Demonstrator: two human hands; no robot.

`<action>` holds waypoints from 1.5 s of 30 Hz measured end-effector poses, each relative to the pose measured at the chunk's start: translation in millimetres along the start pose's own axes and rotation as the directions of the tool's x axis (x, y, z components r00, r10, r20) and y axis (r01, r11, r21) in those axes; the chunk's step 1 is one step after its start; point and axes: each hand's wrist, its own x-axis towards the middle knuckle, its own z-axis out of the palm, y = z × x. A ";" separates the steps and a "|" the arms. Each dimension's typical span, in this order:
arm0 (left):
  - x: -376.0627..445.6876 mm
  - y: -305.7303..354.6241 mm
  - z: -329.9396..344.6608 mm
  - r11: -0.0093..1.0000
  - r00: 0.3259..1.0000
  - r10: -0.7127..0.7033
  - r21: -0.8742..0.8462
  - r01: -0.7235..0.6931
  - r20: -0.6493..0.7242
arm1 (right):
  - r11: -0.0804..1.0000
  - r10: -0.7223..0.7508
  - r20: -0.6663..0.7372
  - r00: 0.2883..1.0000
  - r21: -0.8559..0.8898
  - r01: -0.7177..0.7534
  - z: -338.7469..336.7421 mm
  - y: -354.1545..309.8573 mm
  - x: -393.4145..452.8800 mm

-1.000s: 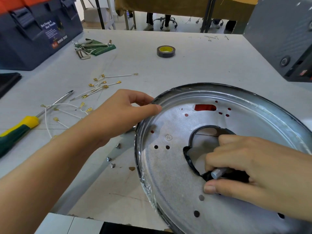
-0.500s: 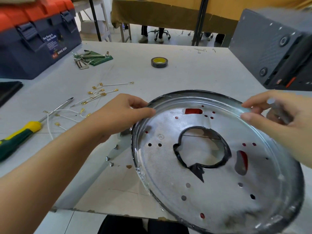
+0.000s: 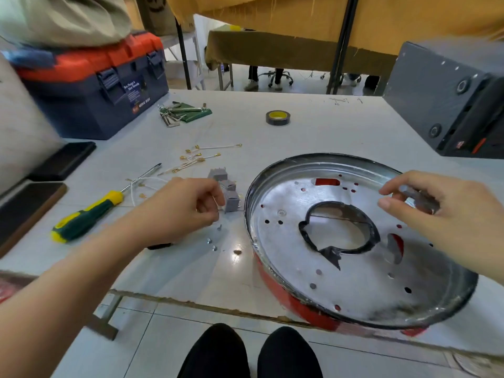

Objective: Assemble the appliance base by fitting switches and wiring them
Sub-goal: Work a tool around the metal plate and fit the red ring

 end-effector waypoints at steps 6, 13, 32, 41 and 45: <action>-2.7 -7.8 11.3 0.990 0.999 0.009 0.140 -0.003 -0.040 | 0.999 0.015 -0.023 1.000 -0.037 -0.016 1.9 -3.3 -2.8; -4.4 -12.8 18.3 0.996 0.995 -0.048 0.075 0.056 -0.092 | 0.999 0.045 0.000 0.999 -0.031 -0.045 -0.2 -6.8 -6.4; -15.2 55.8 31.6 0.759 0.945 -0.234 -0.565 0.323 0.227 | 0.697 0.569 0.255 0.782 0.356 -0.623 -18.2 39.1 -14.7; -13.8 61.3 36.6 0.675 0.982 -0.163 -0.737 0.038 -0.099 | 0.725 0.475 -0.143 0.868 0.623 -0.293 -11.8 25.9 -3.7; -10.5 66.2 35.6 0.559 0.957 -0.204 -0.827 -0.061 -0.208 | 0.712 0.377 -0.247 0.892 0.693 -0.109 -10.3 13.3 0.2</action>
